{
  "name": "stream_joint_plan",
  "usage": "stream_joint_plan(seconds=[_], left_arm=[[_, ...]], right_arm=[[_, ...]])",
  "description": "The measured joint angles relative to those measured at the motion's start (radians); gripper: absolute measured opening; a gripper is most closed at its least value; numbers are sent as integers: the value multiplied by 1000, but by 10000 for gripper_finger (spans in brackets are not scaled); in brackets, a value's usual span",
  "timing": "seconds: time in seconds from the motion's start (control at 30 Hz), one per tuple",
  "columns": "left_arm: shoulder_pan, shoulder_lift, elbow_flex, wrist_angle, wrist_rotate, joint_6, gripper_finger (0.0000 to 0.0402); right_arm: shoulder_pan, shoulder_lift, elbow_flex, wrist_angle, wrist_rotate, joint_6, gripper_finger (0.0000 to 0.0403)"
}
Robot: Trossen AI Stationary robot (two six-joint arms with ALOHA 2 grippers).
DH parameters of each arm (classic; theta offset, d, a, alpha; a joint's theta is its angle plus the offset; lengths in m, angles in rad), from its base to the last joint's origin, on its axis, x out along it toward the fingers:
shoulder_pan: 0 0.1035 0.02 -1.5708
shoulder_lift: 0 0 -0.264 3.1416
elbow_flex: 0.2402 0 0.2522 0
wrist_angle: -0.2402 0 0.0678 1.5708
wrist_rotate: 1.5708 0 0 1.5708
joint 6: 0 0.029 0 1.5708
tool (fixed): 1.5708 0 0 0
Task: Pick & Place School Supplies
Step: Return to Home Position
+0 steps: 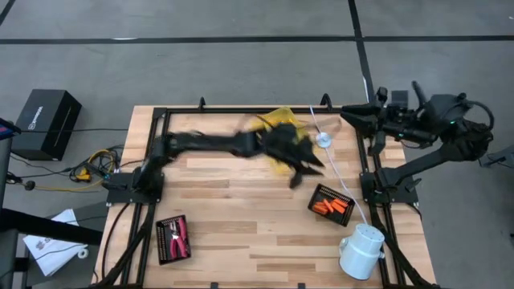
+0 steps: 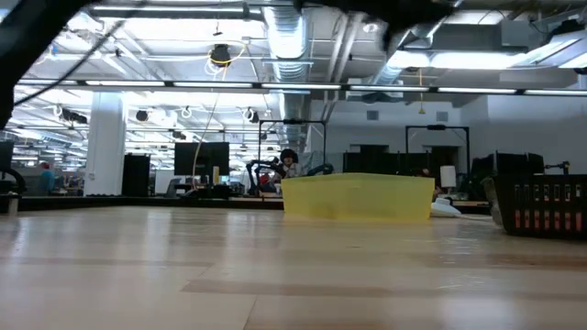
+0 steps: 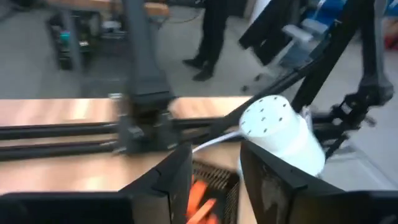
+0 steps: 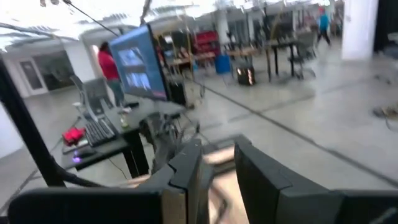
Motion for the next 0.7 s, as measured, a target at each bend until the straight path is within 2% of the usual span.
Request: stream_joint_plan(seconds=[0.1,0.2,0.4,0.47,0.57,0.7], left_arm=[[32,-174,-37,-155,-46,82,121],[57,-368,-112,-242,-103,125,115],[98,-769,-335,-297,-233,78,116],[100,-901,-422,-331,-271,55,118],[90,-1094,-542,-377,-327,20,116],[90,-1346,-685,-398,-364,-72,112]], right_arm=[[26,1,0,60,1,-48,88],[48,3,0,105,1,-87,88],[72,72,4,286,2,-257,88],[72,94,0,286,2,-306,88],[74,106,-3,228,18,-279,88],[83,42,-45,112,57,-143,88]])
